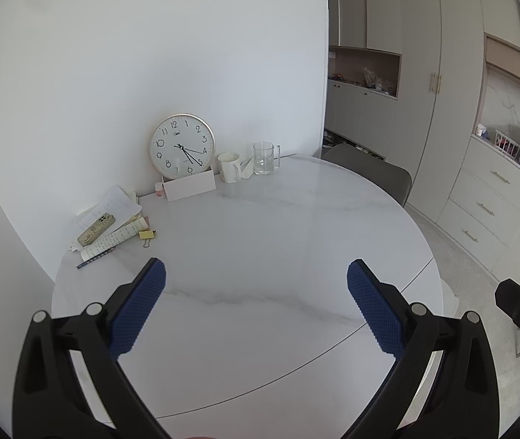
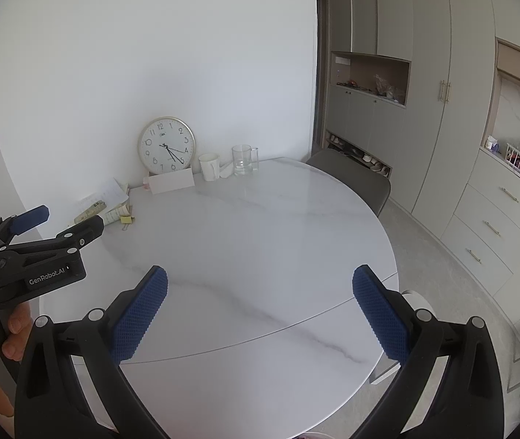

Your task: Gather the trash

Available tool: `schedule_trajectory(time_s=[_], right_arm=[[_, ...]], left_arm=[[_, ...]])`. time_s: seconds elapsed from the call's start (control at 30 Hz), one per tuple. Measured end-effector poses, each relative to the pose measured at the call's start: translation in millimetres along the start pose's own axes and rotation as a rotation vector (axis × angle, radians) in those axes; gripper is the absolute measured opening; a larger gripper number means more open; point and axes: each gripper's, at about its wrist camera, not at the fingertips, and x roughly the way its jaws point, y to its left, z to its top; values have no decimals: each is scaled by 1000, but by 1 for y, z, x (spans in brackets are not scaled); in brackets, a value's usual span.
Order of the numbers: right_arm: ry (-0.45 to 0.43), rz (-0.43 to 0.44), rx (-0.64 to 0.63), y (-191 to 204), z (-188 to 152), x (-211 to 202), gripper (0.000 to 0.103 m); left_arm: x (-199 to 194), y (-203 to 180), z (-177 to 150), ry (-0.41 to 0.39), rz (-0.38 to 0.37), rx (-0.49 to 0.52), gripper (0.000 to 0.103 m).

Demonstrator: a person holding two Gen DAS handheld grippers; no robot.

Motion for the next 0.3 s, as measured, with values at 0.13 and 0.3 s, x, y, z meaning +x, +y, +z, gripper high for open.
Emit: schedule_trajectory(time_s=[0.13, 0.3], right_arm=[[-1, 0, 0, 0, 0, 0, 101], [1, -2, -3, -1, -1, 0, 101]], left_arm=[[0, -2, 0, 1, 1, 10, 95], [1, -1, 0, 13, -5, 3, 95]])
